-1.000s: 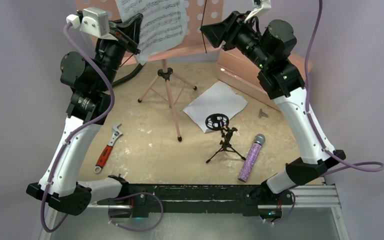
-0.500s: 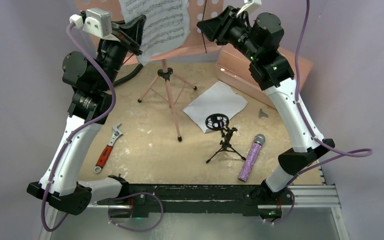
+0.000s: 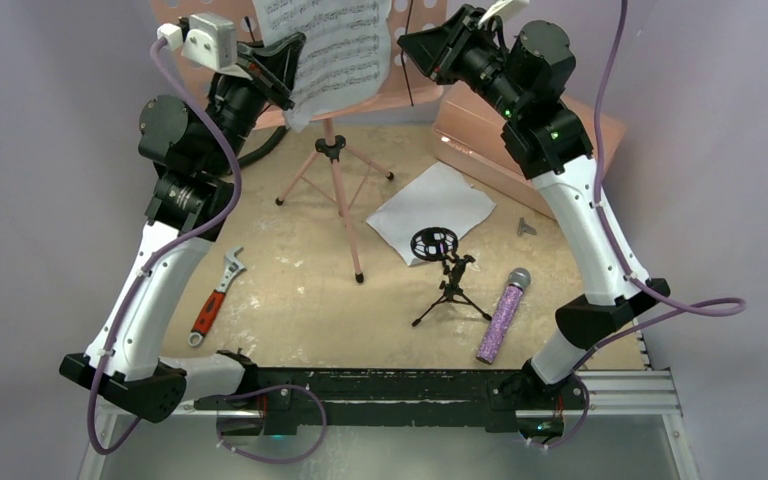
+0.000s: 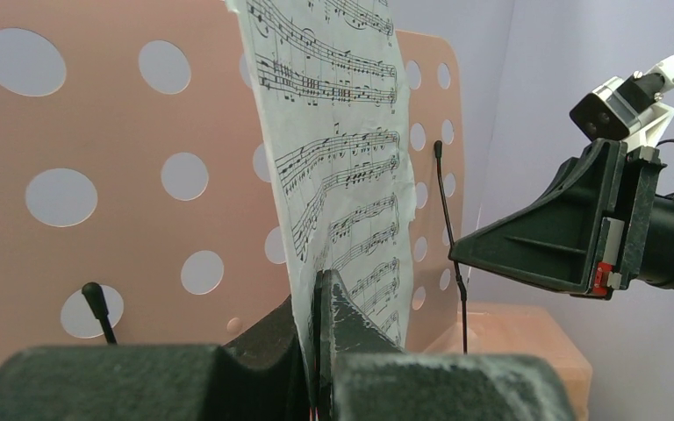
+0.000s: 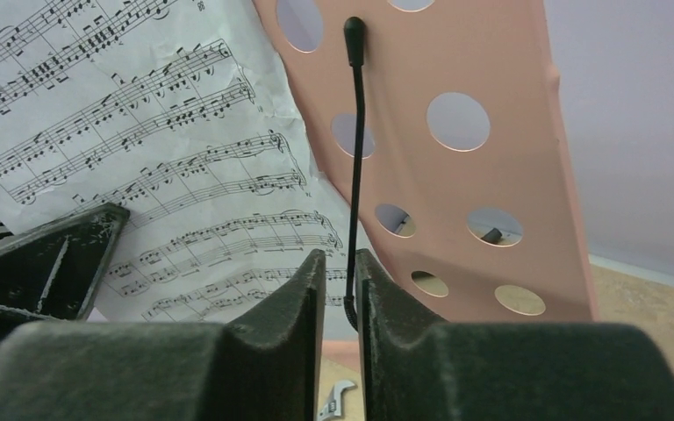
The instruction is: Set up the instrument practice props
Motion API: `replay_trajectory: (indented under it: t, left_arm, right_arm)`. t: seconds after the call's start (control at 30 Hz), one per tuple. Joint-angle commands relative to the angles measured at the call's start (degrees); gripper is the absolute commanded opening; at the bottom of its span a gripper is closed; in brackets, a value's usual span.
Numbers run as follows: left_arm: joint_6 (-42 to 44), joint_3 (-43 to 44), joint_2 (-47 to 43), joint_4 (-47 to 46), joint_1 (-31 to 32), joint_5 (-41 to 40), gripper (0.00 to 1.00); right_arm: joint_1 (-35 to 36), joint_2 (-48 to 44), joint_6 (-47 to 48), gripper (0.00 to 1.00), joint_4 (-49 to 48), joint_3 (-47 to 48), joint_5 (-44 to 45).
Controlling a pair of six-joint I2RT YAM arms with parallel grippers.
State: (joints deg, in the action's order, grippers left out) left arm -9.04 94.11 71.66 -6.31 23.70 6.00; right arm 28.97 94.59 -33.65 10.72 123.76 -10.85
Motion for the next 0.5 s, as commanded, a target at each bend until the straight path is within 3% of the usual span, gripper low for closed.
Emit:
replay_trajectory:
  t: [0.0, 0.2, 0.47]
  left_arm:
    - [-1.0, 1.5, 0.2, -2.6, 0.1, 1.4, 0.00]
    - [-1.2, 1.6, 0.5, -2.8, 0.1, 1.5, 0.00]
    - [-1.2, 1.5, 0.5, -2.7, 0.1, 1.0, 0.00]
  right_arm:
    - [0.1, 0.5, -0.6, 0.16, -2.8, 2.3, -1.2]
    - [0.1, 0.6, -0.9, 0.00, -3.4, 1.9, -1.5]
    - [0.1, -0.1, -0.3, 0.00, -4.6, 1.1, -2.7]
